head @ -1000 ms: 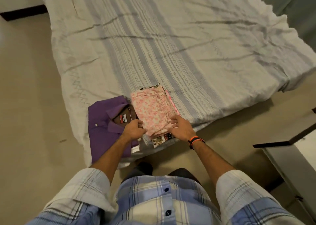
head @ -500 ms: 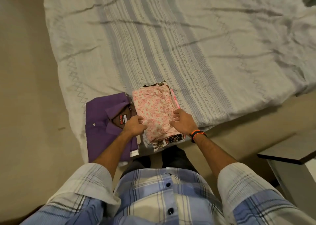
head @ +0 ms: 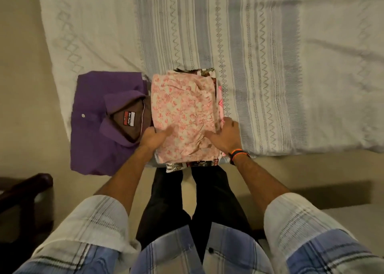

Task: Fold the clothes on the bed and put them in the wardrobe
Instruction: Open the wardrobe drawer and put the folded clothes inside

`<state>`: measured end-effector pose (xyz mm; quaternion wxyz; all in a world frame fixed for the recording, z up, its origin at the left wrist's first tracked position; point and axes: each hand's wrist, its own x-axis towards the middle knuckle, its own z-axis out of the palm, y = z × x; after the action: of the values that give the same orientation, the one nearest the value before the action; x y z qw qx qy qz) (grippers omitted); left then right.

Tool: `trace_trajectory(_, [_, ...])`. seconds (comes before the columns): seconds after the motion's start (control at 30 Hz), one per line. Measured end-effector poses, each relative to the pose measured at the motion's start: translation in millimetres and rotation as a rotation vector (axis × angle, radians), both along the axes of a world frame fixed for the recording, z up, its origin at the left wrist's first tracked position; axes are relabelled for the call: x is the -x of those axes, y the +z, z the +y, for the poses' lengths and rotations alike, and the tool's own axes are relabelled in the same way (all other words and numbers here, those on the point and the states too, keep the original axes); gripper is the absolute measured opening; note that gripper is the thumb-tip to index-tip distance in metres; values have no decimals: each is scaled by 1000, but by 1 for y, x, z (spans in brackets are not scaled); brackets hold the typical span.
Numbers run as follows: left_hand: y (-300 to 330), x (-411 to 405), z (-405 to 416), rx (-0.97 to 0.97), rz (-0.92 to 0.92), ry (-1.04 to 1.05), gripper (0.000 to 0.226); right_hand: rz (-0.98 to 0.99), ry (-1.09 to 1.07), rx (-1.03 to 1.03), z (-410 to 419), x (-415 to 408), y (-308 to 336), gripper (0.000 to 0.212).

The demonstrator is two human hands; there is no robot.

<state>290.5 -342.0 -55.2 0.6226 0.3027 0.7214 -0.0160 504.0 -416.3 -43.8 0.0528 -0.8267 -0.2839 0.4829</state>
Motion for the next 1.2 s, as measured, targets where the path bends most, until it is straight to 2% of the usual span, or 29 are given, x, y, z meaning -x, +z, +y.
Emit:
trace_trajectory(0.07, [-4,-9,-1,-6,-65,160,43,65,-72,0,2,-5,-10,90])
trace_trajectory(0.17, [-10,-21,-2,-53,-36,299,45,117,-175,-14,5,-13,-28,93])
trace_trajectory(0.23, [-11,-21,-1,-58,-30,328,48,197,-267,10,10,-16,-35,93])
trace_trajectory(0.37, [-18,-12,6,11,-115,315,63,268,-293,6,16,-24,-52,65])
trace_trajectory(0.47, [-20,-14,11,35,-166,283,58,294,-316,-54,19,-22,-54,57])
trace_trajectory(0.5, [-20,-15,11,26,-179,279,56,311,-328,-73,19,-21,-56,62])
trace_trajectory(0.57, [-22,-17,9,-2,-189,280,52,346,-352,-91,20,-18,-56,88])
trace_trajectory(0.7, [-24,-18,9,-15,-231,262,58,451,-373,-116,24,-17,-52,126])
trace_trajectory(0.97, [3,-22,7,-18,-279,307,57,487,-439,-261,18,-11,-28,110])
trace_trajectory(1.1, [42,-18,2,-39,-326,276,52,481,-441,-320,7,-5,12,124])
trace_trajectory(1.2, [73,-14,-3,-79,-360,224,52,486,-479,-395,-5,1,41,105])
